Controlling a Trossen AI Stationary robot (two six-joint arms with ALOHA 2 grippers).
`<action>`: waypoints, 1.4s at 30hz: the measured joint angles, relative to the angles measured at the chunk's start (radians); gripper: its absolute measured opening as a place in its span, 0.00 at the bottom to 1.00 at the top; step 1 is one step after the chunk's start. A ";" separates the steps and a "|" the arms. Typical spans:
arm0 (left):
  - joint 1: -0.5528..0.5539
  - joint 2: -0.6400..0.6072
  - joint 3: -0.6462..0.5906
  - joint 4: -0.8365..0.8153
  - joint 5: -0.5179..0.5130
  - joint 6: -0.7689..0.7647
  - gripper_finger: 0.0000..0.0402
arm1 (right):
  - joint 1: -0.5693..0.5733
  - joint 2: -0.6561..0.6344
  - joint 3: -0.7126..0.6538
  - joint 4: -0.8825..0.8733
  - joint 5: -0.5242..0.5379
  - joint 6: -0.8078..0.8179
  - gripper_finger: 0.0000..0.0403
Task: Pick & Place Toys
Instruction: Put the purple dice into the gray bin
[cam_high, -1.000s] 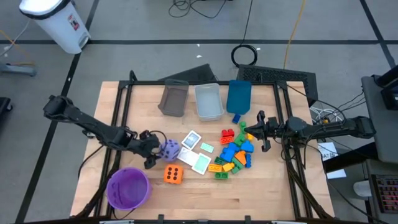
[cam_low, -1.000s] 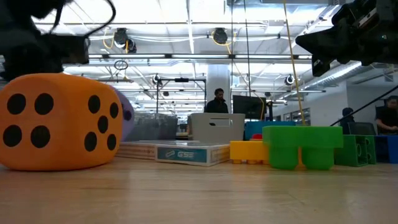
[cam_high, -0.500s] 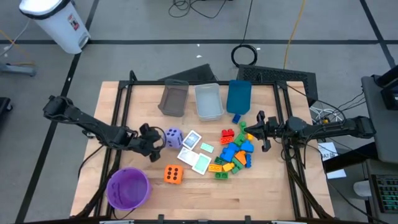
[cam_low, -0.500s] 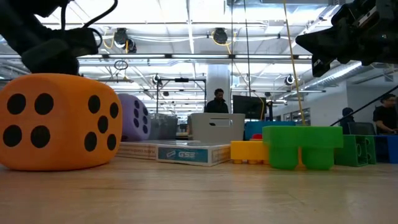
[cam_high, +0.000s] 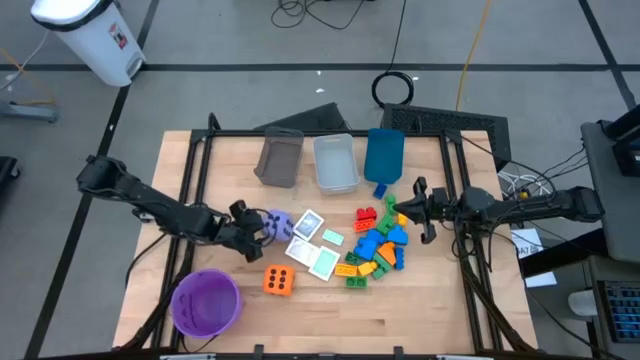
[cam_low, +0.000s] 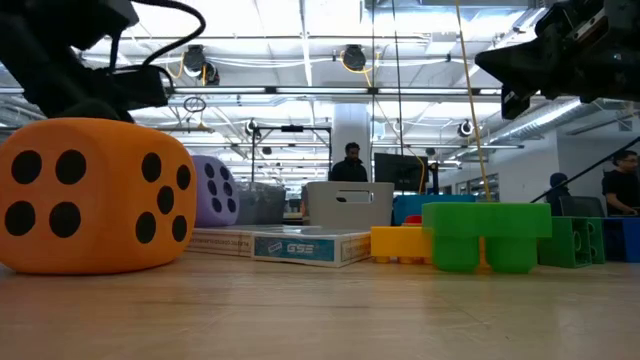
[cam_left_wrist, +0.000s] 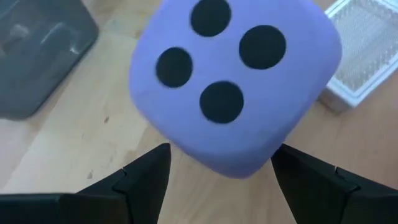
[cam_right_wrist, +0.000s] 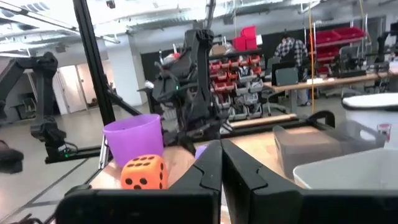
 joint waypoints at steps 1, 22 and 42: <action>0.002 0.012 0.000 0.025 0.001 0.003 0.70 | 0.000 0.002 0.000 0.014 0.000 0.001 0.00; 0.047 0.074 0.000 0.277 0.024 0.144 0.70 | 0.000 0.555 0.316 0.218 0.071 -0.054 0.30; 0.058 0.065 0.002 0.357 0.085 0.193 0.70 | 0.006 1.313 0.720 0.200 0.017 -0.064 0.70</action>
